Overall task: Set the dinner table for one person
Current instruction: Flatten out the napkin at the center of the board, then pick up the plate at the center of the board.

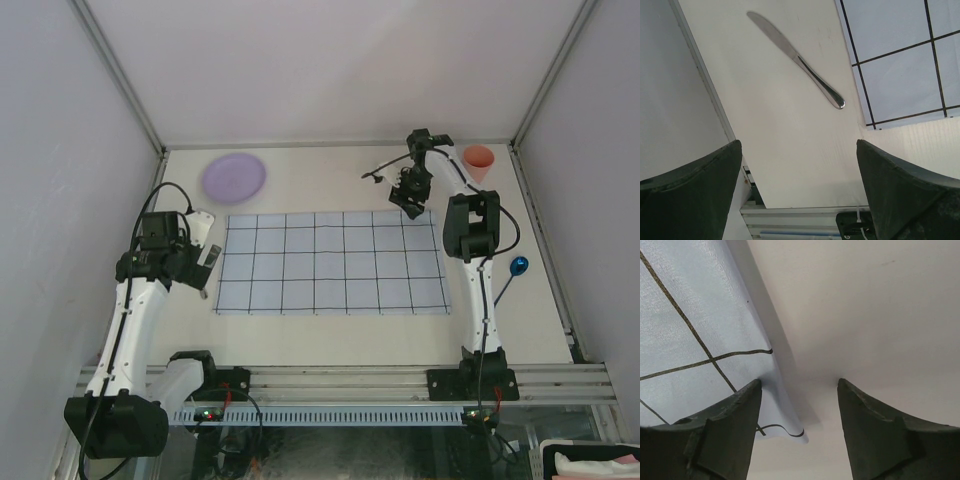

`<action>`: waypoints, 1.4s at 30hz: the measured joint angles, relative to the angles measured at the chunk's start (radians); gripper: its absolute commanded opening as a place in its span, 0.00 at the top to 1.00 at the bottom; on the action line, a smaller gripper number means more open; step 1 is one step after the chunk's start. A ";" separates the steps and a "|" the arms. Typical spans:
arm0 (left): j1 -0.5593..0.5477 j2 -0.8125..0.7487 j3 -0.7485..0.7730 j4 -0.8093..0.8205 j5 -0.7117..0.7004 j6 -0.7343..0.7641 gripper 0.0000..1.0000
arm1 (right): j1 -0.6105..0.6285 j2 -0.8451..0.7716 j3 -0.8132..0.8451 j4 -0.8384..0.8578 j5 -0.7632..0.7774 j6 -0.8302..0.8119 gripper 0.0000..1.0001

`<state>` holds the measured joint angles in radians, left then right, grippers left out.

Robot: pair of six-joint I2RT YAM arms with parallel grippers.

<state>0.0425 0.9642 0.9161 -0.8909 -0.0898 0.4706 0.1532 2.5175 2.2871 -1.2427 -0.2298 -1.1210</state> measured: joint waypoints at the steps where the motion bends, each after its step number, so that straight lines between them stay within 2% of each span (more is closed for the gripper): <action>1: 0.000 0.000 0.000 0.000 0.000 0.000 0.00 | -0.001 0.000 0.000 0.004 -0.003 0.002 0.37; 5: 0.000 0.000 0.000 0.000 0.000 0.000 0.00 | -0.005 -0.003 -0.005 0.011 -0.019 0.005 0.37; 8: 0.000 0.000 0.000 0.000 0.000 0.000 0.00 | -0.007 -0.014 -0.021 0.021 -0.023 0.006 0.24; 13: 0.000 -0.003 0.000 0.000 -0.005 0.003 0.00 | -0.010 -0.054 -0.078 0.084 -0.029 0.040 0.20; 16: 0.000 -0.004 0.000 0.005 -0.014 0.003 0.00 | -0.016 -0.132 -0.158 0.144 -0.040 0.093 0.17; 19: 0.000 -0.005 0.000 0.014 -0.035 0.009 0.00 | -0.025 -0.296 -0.298 0.257 -0.044 0.164 0.15; 20: 0.000 -0.008 0.000 0.015 -0.043 0.011 0.00 | -0.028 -0.370 -0.348 0.302 -0.047 0.192 0.12; 21: 0.000 -0.012 0.000 0.015 -0.051 0.011 0.00 | -0.034 -0.451 -0.396 0.349 -0.051 0.223 0.04; 22: 0.000 -0.018 0.000 0.015 -0.063 0.012 0.00 | -0.043 -0.536 -0.440 0.399 -0.059 0.257 0.01; 26: 0.000 -0.055 0.003 0.023 -0.118 0.011 0.00 | -0.107 -0.872 -0.600 0.608 -0.119 0.437 0.00; 31: 0.000 -0.107 0.042 0.049 -0.181 0.000 0.00 | -0.261 -1.316 -0.919 0.893 -0.225 0.750 0.00; 34: 0.000 -0.112 0.085 0.065 -0.219 -0.017 0.00 | -0.323 -1.482 -1.061 0.917 -0.274 0.846 0.00; 38: 0.003 -0.120 0.092 0.127 -0.275 -0.019 0.00 | -0.326 -1.650 -1.210 0.859 -0.278 0.863 0.00; 42: 0.006 -0.131 0.050 0.224 -0.250 0.004 0.00 | -0.336 -1.840 -1.337 0.762 -0.256 0.875 0.00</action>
<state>0.0490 0.8333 0.9665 -0.6666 -0.3401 0.4747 -0.1833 0.6777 0.9497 -0.4805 -0.4862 -0.2462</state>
